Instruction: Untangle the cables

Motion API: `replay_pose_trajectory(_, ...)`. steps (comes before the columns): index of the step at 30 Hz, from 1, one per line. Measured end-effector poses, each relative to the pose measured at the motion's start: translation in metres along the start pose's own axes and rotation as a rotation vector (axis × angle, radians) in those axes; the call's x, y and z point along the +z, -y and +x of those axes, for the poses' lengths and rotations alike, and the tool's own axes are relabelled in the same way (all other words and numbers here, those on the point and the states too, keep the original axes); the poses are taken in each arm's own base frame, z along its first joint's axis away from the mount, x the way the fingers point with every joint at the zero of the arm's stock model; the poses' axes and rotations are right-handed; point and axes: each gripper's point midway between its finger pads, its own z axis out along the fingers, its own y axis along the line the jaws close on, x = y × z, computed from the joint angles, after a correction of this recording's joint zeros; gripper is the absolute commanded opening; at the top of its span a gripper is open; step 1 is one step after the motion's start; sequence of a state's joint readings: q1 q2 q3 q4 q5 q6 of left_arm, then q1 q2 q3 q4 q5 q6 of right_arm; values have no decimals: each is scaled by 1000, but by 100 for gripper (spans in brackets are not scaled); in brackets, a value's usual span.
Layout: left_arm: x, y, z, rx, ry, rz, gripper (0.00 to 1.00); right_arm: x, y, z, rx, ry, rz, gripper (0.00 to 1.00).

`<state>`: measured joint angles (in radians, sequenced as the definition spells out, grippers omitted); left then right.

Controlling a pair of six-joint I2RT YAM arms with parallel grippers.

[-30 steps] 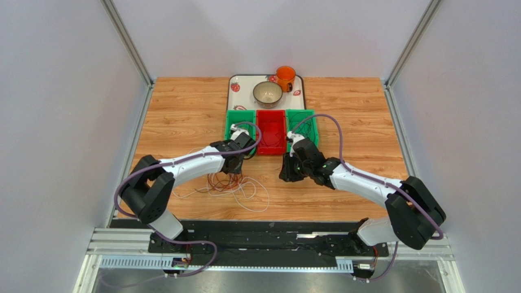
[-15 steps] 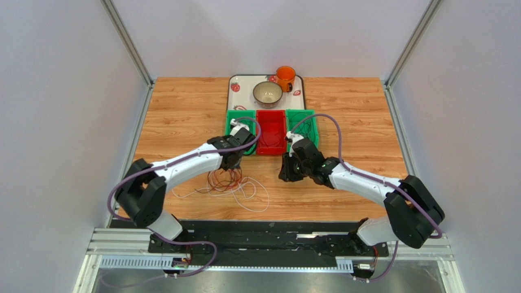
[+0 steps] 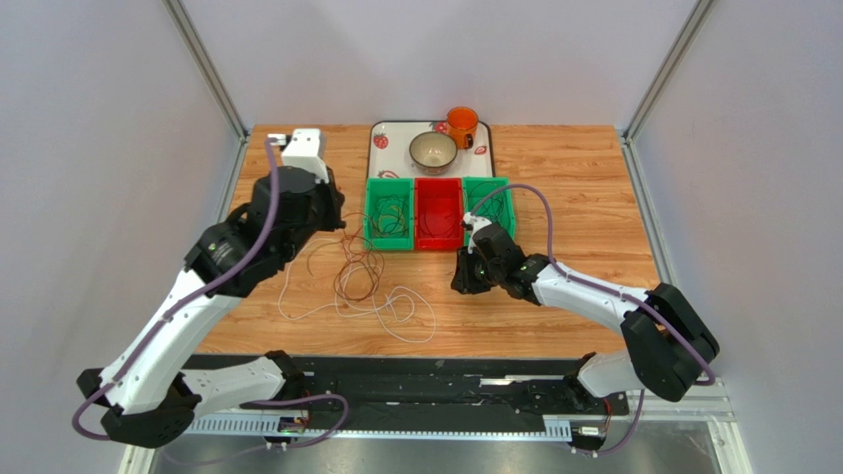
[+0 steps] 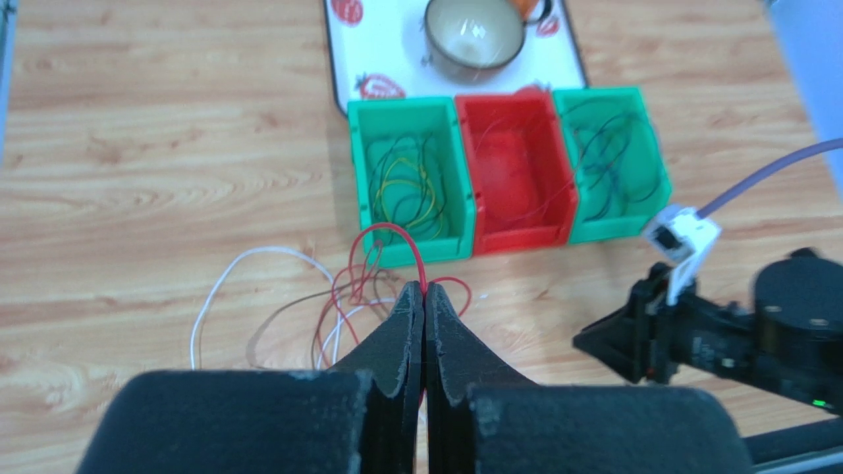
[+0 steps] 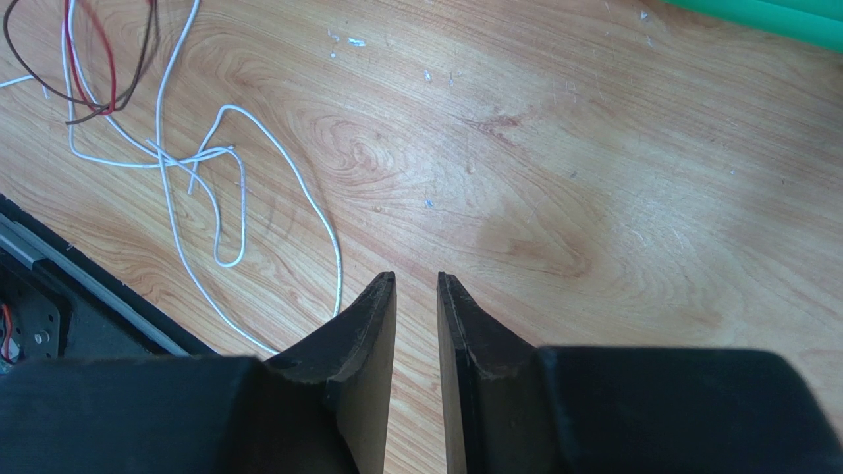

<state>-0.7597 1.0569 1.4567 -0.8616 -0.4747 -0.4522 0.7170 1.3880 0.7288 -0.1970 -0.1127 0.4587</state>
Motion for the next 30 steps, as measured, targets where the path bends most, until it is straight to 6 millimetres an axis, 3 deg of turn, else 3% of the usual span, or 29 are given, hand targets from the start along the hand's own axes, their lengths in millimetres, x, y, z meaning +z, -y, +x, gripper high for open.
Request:
replay_pose_trajectory(13, -93, 29, -93, -37, 316, 348, 0, 0, 0, 0, -1, 2, 1, 25)
replay_pose_trajectory(17, -123, 28, -109, -65, 415, 421, 0, -9, -8, -3, -20, 37, -52, 38)
replay_pose_trajectory(19, -131, 27, -111, -73, 441, 443, 0, -23, -18, -4, -39, 88, -122, 43)
replay_pose_trajectory(22, -127, 28, -102, -67, 432, 454, 0, -44, -36, -13, -56, 172, -225, 48)
replay_pose_trajectory(26, -110, 31, -84, -44, 371, 443, 0, -66, -70, -42, -71, 289, -381, 51)
replay_pose_trajectory(30, -104, 33, -76, -34, 347, 446, 0, -75, -101, -67, -92, 331, -492, 51)
